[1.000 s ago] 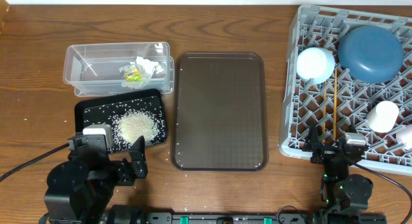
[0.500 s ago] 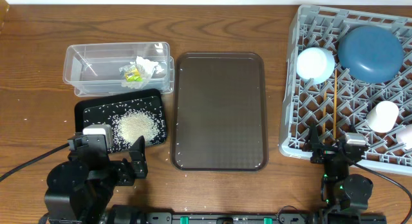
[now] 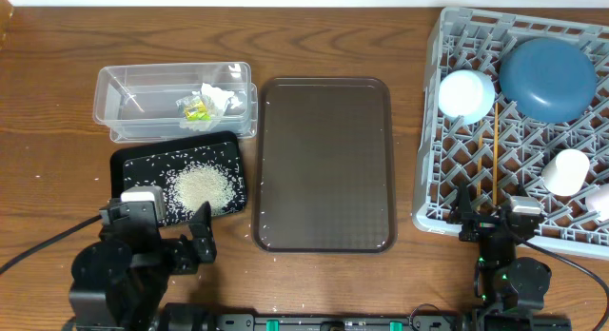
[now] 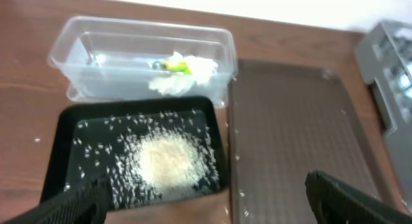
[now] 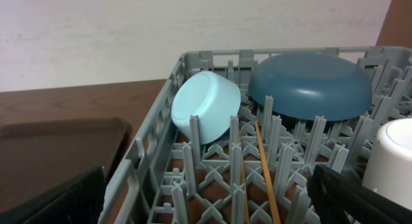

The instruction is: Sort waste into correct bins and load items into the dishwasher rack

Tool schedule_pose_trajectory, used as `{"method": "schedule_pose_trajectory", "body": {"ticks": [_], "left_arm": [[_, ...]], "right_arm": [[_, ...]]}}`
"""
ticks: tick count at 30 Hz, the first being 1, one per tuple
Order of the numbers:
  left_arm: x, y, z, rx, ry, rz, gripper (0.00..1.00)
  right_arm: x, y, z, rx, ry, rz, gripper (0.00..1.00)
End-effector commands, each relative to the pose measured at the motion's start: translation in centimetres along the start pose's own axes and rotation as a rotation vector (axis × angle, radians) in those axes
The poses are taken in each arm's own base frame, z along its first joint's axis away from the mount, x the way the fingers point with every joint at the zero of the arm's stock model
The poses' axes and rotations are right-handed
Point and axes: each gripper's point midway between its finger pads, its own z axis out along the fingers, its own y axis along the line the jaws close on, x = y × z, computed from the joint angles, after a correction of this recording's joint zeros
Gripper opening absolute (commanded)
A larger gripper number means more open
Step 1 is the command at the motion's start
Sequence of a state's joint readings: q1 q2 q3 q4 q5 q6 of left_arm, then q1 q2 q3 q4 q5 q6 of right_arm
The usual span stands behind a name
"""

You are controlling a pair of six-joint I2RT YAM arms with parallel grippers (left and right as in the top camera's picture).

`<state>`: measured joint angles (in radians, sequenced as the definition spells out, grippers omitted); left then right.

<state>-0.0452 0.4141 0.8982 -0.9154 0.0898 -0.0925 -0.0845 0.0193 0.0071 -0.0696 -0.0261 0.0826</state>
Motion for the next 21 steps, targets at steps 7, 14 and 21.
{"method": "schedule_pose_trajectory", "body": {"ticks": [7, 14, 21], "left_arm": [[4.7, 2.9, 6.3, -0.067, -0.191, 0.006, 0.98], [5.4, 3.2, 9.7, -0.04, -0.395, 0.018, 0.98], [6.6, 3.4, 11.3, -0.029, -0.417, 0.019, 0.98]], "right_arm": [[0.1, 0.4, 0.0, -0.012, 0.004, -0.011, 0.99], [0.1, 0.4, 0.0, -0.012, 0.004, -0.011, 0.99], [0.1, 0.4, 0.0, -0.012, 0.004, -0.011, 0.99]]}}
